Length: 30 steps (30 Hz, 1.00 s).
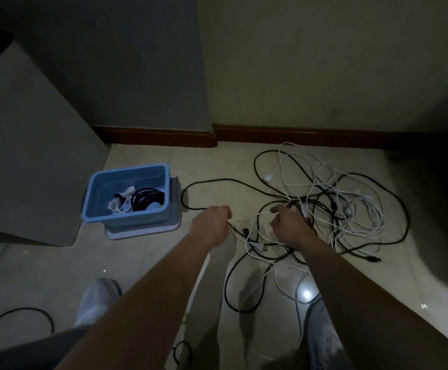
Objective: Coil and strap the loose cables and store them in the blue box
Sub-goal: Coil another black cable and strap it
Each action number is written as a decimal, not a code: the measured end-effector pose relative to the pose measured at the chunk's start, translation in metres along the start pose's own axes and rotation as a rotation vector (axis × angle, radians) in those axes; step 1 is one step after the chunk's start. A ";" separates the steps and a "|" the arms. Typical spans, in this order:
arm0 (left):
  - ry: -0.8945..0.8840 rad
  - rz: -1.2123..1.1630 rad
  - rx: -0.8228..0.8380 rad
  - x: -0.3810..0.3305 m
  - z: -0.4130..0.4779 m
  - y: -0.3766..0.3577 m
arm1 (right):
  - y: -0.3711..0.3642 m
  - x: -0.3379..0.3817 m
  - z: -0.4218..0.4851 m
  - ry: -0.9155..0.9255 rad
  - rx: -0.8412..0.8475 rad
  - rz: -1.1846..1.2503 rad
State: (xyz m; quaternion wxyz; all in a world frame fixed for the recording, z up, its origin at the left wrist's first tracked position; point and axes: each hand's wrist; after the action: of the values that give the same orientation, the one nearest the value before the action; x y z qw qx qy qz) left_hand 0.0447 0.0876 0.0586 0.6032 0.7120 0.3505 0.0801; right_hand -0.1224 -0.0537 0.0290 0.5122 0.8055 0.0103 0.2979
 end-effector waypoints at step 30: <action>0.021 0.025 0.049 -0.020 0.052 -0.085 | -0.039 -0.057 0.040 0.002 -0.422 -0.233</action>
State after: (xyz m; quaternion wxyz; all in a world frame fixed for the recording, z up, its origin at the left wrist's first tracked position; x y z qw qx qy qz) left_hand 0.0235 0.0362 -0.0267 0.5806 0.7301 0.3498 0.0863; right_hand -0.1382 -0.0860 -0.0421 0.7000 0.6737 0.0415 0.2331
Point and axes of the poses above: each hand's wrist, its own z-axis towards the middle knuckle, its own y-axis out of the back of the hand, x = y × z, and after that the axes turned 15 degrees about -x, right-handed
